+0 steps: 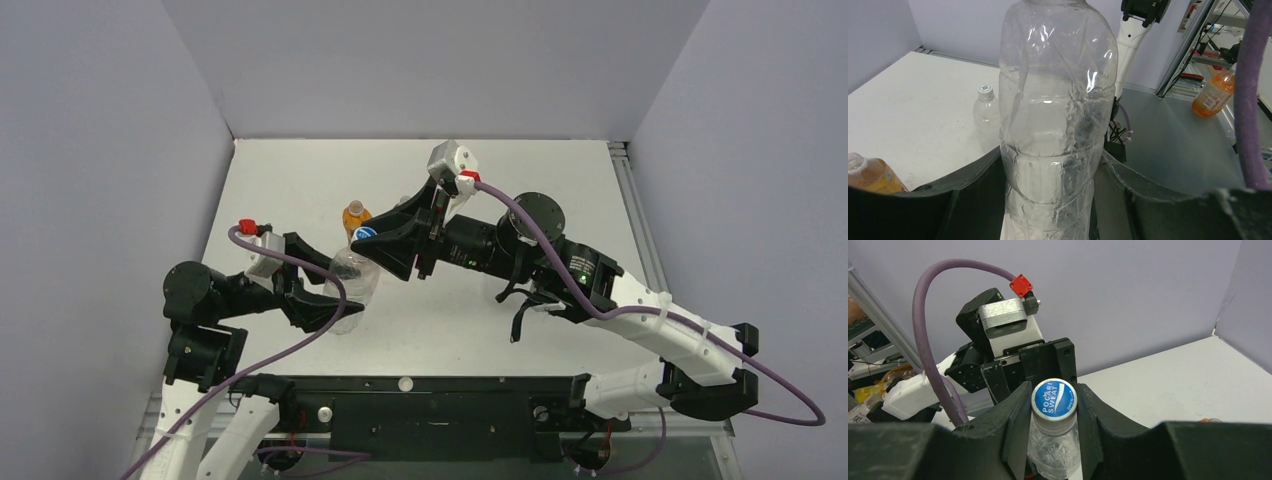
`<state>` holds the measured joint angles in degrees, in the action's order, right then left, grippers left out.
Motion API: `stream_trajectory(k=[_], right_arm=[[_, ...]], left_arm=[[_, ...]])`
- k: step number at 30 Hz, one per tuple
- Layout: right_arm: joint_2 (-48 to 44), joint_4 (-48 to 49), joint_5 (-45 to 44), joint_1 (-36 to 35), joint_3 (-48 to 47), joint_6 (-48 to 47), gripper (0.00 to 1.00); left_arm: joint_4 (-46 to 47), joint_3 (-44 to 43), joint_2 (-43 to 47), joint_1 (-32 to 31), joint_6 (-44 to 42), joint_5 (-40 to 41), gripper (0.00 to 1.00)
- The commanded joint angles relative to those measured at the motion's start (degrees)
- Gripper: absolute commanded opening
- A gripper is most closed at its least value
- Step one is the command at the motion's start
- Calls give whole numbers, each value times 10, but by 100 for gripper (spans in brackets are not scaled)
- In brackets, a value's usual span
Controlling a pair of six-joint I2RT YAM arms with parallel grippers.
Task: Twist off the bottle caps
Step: Unscrew the bottle cap from the plastic bottle.
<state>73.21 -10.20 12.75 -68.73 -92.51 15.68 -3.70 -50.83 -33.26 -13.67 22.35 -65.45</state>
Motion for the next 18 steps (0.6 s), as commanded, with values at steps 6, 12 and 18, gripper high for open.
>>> stream_trajectory(k=[6,12,18], right_arm=[[10,-51,-56,-23,-57,-24,0],[6,-51,-40,-30,-40,-40,1],[5,-64,-153,-31,-42,-14,79]], left_arm=[[26,-16,2,-3,-3,12,0],[28,-21,-2,-3,21,0,0],[28,-19,7,-4,-2,36,0]])
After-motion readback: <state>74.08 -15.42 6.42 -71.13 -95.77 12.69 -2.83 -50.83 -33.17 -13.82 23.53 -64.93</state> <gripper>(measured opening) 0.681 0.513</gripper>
